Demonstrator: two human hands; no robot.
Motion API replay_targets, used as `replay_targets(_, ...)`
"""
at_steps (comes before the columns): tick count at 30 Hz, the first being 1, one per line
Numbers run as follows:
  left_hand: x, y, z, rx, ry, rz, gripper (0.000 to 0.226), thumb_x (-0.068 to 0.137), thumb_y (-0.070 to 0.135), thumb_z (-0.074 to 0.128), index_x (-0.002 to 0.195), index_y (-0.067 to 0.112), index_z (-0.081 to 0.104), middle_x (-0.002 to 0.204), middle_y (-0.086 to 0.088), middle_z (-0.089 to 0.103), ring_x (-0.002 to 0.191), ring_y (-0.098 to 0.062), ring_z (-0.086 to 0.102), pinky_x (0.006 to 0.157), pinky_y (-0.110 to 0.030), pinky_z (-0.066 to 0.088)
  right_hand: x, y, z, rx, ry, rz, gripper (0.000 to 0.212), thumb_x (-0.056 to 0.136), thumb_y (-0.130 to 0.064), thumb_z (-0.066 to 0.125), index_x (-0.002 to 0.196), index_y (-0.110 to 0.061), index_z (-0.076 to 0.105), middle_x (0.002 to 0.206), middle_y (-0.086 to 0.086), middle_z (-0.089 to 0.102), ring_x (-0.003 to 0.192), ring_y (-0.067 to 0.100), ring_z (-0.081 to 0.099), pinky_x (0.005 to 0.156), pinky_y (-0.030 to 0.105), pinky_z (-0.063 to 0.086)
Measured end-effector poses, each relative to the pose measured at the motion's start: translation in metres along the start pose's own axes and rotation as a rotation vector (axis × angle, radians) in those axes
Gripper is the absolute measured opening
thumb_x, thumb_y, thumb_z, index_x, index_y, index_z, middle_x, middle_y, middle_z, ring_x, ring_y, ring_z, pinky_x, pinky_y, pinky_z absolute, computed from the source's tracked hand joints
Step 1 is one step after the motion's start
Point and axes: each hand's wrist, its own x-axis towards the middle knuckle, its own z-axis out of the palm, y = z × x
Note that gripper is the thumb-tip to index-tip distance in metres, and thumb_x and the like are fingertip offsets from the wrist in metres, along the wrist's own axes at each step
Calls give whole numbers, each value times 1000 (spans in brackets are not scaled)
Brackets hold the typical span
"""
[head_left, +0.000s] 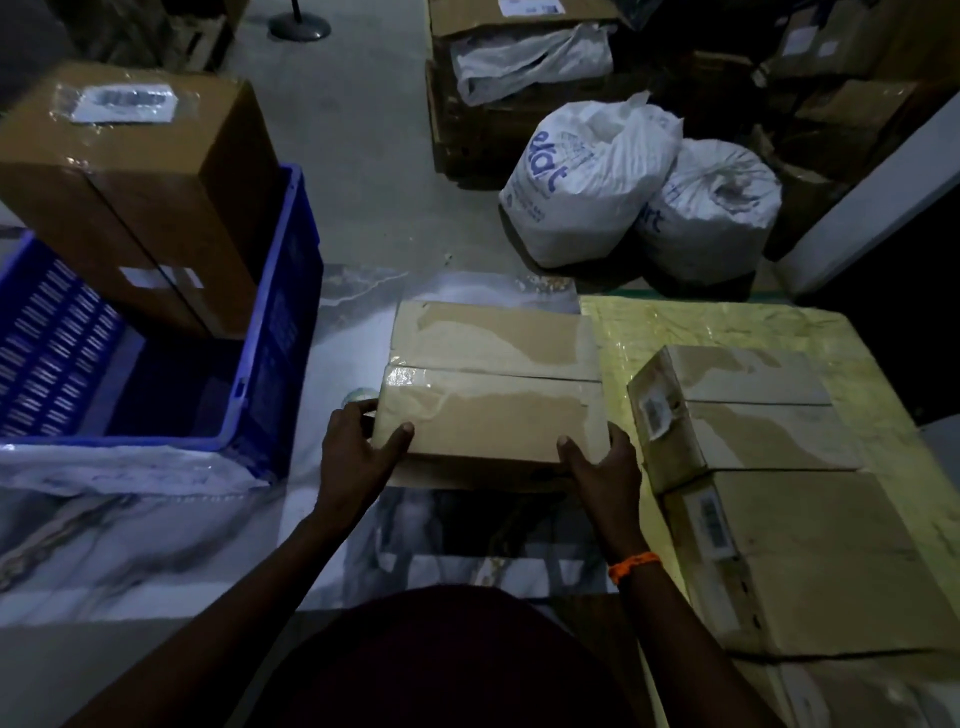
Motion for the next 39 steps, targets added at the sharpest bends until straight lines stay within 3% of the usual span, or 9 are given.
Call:
replay_targets(7, -16, -5, 7, 3, 22, 24, 59, 88, 42, 77, 134, 14, 52, 126, -6, 52, 107, -17, 57, 88, -34, 53, 0, 13, 3, -156, 5, -110, 80, 94, -40, 73, 155, -3, 38, 154, 21, 44, 143, 35, 42, 113, 34, 34)
replay_targets(9, -11, -3, 11, 89, 9, 109, 68, 94, 49, 68, 145, 11, 43, 141, -12, 47, 124, -24, 50, 102, -38, 45, 6, 13, 9, -318, 18, -231, 79, 99, -49, 60, 157, 0, 35, 158, 24, 39, 146, 40, 38, 118, 49, 34)
replay_targets(11, -2, 0, 19, 340, 2, 232, 73, 97, 54, 52, 153, 9, 36, 157, -15, 38, 142, -32, 37, 114, -50, 33, 18, 10, 19, -503, 12, -377, 79, 100, -55, 43, 154, 1, 40, 159, 26, 39, 147, 42, 37, 117, 59, 31)
replay_targets(15, 23, 26, 40, 609, -155, 399, 70, 98, 52, 40, 154, 10, 39, 166, -13, 29, 152, -36, 25, 115, -70, 17, 43, -13, 40, -670, -67, -530, 78, 100, -60, 29, 156, -8, 41, 166, 20, 29, 154, 38, 27, 122, 60, 17)
replay_targets(21, 58, 61, 68, 731, -340, 442, 68, 105, 55, 28, 161, 18, 24, 171, -6, 13, 157, -28, 14, 123, -58, 14, 61, -39, 64, -816, -232, -515, 75, 100, -66, 13, 166, -32, 10, 174, 3, 4, 160, 30, -3, 120, 67, -7)
replay_targets(24, 57, 64, 73, 743, -322, 426, 66, 106, 58, 25, 160, 20, 29, 170, -5, 18, 157, -28, 14, 123, -59, 12, 63, -36, 67, -803, -225, -514, 82, 92, -69, 1, 165, -35, 12, 174, 1, 5, 160, 29, -3, 119, 69, -7)
replay_targets(28, 64, 63, 75, 776, -359, 406, 69, 104, 61, 20, 160, 21, 27, 171, -4, 16, 157, -29, 13, 123, -59, 12, 68, -35, 69, -803, -242, -508, 83, 91, -69, 1, 165, -35, 15, 174, 1, 6, 160, 30, -1, 119, 68, -8)
replay_targets(32, 69, 66, 69, 786, -426, 405, 84, 94, 69, 7, 161, 21, 23, 171, -5, 11, 158, -28, 9, 123, -60, 13, 68, -36, 66, -792, -281, -505, 86, 88, -72, -3, 166, -35, 6, 174, 0, -2, 160, 28, -7, 119, 66, -10)
replay_targets(39, 43, 39, 44, 783, -414, 497, 85, 94, 69, 10, 162, 20, 25, 171, -9, 10, 158, -28, 11, 121, -65, 10, 52, 0, 41, -808, -310, -651, 87, 94, -79, 0, 166, -31, 4, 174, 1, -6, 160, 27, -7, 122, 61, -7)
